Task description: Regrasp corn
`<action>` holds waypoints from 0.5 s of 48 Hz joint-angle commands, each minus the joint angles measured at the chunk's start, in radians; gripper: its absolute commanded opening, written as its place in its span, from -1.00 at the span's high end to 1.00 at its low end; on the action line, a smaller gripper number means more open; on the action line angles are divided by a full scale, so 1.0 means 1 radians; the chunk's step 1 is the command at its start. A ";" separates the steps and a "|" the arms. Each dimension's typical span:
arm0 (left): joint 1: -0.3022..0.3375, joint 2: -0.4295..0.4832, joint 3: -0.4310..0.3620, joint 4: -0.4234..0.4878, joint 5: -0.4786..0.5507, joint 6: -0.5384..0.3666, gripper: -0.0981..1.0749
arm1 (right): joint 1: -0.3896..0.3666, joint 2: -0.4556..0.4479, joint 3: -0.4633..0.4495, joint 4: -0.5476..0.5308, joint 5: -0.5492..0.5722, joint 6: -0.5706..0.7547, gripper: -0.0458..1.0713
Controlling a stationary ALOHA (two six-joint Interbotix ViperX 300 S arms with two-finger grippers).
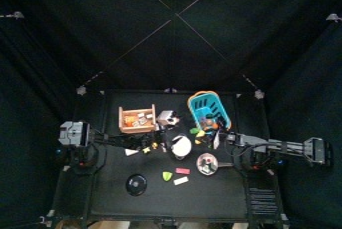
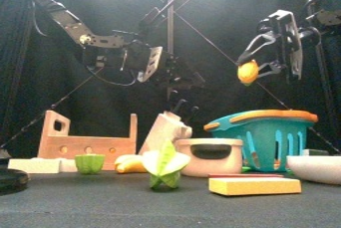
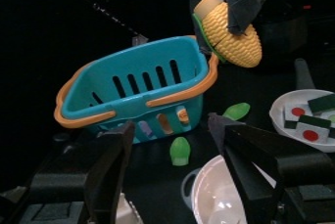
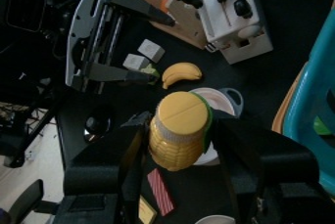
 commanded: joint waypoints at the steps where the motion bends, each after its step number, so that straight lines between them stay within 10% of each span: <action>1: 0.003 -0.075 0.005 -0.100 0.040 -0.038 -0.79 | 0.003 -0.003 -0.034 0.014 -0.014 -0.003 -0.21; 7: 0.009 -0.173 0.038 -0.130 0.230 -0.086 -0.79 | 0.017 -0.003 -0.060 0.017 -0.032 -0.005 -0.21; 13: 0.018 -0.261 0.081 0.028 0.383 -0.083 -0.79 | 0.049 0.011 -0.086 -0.049 -0.086 -0.018 -0.21; 24: 0.018 -0.339 0.189 0.324 0.256 -0.140 -0.79 | 0.135 0.086 -0.114 -0.356 -0.202 -0.015 -0.21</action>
